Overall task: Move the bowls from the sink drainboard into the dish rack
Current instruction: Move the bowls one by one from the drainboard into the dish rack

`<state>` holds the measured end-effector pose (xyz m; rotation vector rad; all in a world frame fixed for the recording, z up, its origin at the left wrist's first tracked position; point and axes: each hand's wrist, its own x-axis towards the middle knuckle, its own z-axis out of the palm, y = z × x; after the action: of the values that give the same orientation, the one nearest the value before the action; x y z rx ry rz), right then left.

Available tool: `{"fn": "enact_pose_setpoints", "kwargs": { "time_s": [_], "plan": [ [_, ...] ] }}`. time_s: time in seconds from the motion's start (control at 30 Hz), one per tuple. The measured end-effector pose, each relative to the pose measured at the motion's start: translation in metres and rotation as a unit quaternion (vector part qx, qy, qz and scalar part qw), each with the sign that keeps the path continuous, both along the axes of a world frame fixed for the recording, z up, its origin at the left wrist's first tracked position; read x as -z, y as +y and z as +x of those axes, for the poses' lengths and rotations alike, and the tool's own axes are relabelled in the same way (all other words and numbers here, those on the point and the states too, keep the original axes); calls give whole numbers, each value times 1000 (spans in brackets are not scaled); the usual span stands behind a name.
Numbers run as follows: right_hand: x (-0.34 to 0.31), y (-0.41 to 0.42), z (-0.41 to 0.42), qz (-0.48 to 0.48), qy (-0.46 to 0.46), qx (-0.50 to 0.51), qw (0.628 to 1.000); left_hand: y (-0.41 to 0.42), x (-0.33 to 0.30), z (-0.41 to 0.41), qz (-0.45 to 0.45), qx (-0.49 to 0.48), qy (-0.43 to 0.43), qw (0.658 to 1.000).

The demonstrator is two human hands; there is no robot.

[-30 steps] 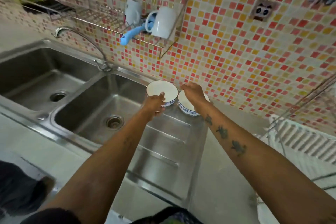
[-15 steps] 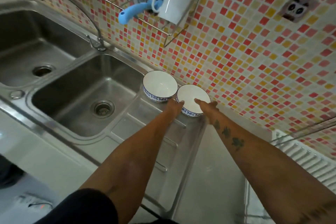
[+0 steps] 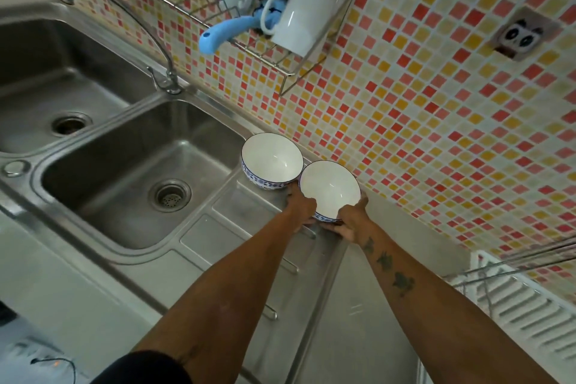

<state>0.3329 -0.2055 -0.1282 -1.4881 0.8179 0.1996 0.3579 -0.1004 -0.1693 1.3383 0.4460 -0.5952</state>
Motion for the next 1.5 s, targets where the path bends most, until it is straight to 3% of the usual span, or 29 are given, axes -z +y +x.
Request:
{"fn": "enact_pose_setpoints", "kwargs": {
  "time_s": [0.2, 0.37, 0.6, 0.73, 0.83, 1.07, 1.4, 1.5],
  "plan": [
    [-9, -4, -18, 42, -42, 14, 998, 3, -5, -17, 28, 3, -86, 996],
    [-42, -10, -48, 74, -132, 65, 986, 20, -48, -47, -63, 49, -177, 981],
    [-154, -7, -105, -18, -260, 57, 964, 52, -163, -79, -95, 152, -285, 942],
    [-223, 5, -157, -128, -347, 62, 927, 60, -238, -118, -246, 187, -248, 918],
    [-260, 11, -204, -237, -421, 39, 874, 59, -277, -149, -333, 234, -232, 884],
    [-317, -8, -312, -411, -471, -4, 781, 26, -320, -211, -384, 307, -183, 852],
    [-360, -117, -386, -451, -440, 65, 774, -81, -373, -257, -358, 502, -140, 774],
    [-377, -157, -399, -480, -403, 45, 778, -113, -393, -263, -341, 515, -150, 772]
  ]
}}
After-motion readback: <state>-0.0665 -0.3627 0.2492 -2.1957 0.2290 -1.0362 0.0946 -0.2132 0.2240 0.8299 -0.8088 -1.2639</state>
